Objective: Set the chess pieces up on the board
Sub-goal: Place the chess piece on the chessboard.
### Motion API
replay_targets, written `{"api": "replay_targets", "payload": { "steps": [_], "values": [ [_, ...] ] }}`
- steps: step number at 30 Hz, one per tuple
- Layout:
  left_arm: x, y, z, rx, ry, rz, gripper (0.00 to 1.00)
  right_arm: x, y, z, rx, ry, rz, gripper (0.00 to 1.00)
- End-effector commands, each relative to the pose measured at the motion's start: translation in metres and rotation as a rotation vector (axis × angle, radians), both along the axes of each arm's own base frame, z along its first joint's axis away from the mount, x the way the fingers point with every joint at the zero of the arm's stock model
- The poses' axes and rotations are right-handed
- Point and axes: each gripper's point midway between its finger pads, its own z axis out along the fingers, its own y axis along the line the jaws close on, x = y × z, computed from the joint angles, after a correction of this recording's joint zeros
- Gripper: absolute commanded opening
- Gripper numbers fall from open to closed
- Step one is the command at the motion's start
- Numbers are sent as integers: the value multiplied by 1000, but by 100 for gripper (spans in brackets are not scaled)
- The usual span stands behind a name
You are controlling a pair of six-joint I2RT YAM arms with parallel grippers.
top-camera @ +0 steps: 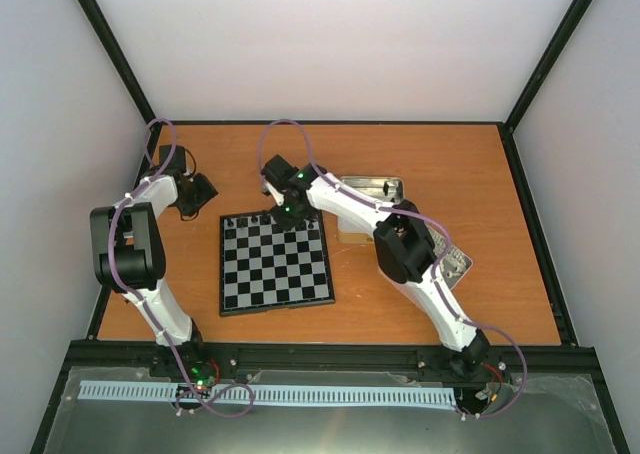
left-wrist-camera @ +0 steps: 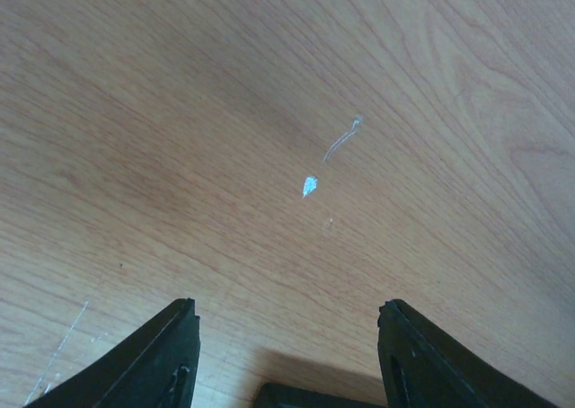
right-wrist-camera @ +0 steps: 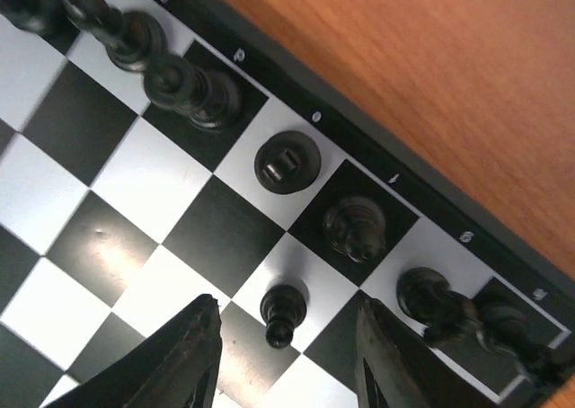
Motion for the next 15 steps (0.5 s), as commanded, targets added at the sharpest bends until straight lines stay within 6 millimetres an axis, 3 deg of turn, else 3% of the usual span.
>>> {"api": "replay_targets", "payload": {
  "steps": [1,4,6,9,15],
  "values": [
    [12,6,13,19,-60,11,57,11,9,79,165,-95,14,43],
    [12,7,11,23,-66,19,58,19,-2,106,205,-159,-14,43],
    [13,7,9,21,-64,13,59,31,-19,128,234,-211,-78,43],
    [16,6,10,28,-79,-2,59,52,-56,143,266,-253,-221,43],
    [25,9,25,41,-134,5,59,76,-149,133,252,-236,-519,43]
  ]
}}
